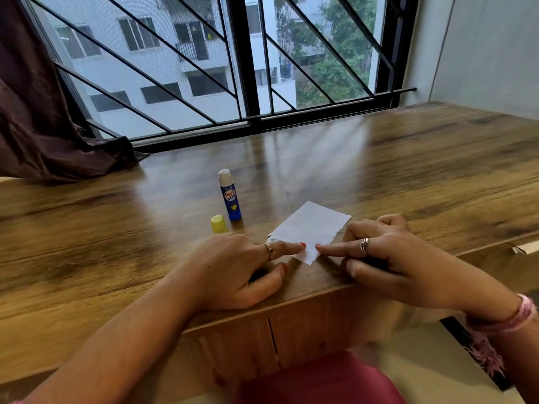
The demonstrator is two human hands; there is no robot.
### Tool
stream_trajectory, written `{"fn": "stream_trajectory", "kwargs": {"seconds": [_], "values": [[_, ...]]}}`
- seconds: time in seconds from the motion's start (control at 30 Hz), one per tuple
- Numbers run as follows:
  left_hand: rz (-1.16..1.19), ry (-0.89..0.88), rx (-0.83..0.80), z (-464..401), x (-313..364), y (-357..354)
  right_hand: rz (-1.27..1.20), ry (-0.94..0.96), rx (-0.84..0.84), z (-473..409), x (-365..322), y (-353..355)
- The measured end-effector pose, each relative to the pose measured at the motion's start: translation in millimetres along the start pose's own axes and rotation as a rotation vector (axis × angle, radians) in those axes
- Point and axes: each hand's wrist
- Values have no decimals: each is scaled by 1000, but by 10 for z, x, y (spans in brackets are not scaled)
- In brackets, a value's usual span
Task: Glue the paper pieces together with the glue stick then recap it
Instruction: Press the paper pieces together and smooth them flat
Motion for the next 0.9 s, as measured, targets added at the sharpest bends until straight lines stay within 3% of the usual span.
{"fn": "stream_trajectory", "kwargs": {"seconds": [0.27,0.7,0.9], "values": [[48,-93,-16,31,-19,-1,39,-46,-2,-20,-51,-32],[116,-51,-41,17,-39,1,300,-149,-9,-43,-18,-38],[117,-65,-30,19,-21,5,286,-227,-13,-94,166,16]]}}
Point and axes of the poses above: each hand's wrist, its own z-axis away from the middle knuckle, its own y-axis out of the back of the hand, x = y × z, and after that the axes turned 11 degrees about z, right-handed
